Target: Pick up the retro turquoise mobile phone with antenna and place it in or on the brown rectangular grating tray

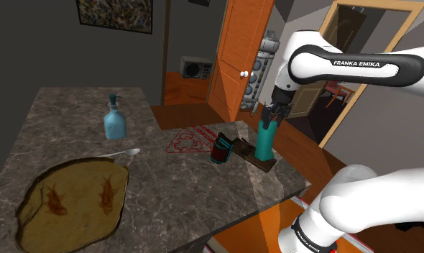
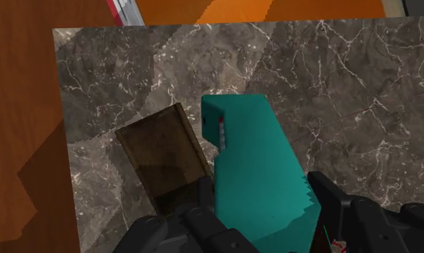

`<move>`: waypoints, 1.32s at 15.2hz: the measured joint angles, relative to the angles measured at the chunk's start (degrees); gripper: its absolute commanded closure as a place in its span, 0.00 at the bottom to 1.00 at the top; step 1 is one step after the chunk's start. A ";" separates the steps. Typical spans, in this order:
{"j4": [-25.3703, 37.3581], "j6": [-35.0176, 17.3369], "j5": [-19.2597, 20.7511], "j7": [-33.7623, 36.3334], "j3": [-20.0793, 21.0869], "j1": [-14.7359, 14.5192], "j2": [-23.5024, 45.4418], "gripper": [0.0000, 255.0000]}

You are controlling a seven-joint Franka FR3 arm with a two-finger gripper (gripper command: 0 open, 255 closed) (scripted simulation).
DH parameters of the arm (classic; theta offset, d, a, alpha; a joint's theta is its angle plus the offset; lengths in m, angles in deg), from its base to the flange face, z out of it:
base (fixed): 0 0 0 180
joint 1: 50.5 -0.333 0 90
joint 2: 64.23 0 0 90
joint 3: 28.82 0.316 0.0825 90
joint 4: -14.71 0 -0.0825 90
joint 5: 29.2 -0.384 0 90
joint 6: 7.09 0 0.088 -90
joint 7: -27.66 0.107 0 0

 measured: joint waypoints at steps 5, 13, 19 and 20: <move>8.94 -0.90 1.59 -5.55 -4.81 1.09 9.27 1.00; 13.44 -4.88 1.97 -10.25 -8.96 1.81 17.27 1.00; 9.53 -9.72 2.21 -10.06 -9.48 1.93 18.22 1.00; 9.03 -10.45 2.22 -10.02 -9.55 1.92 18.46 1.00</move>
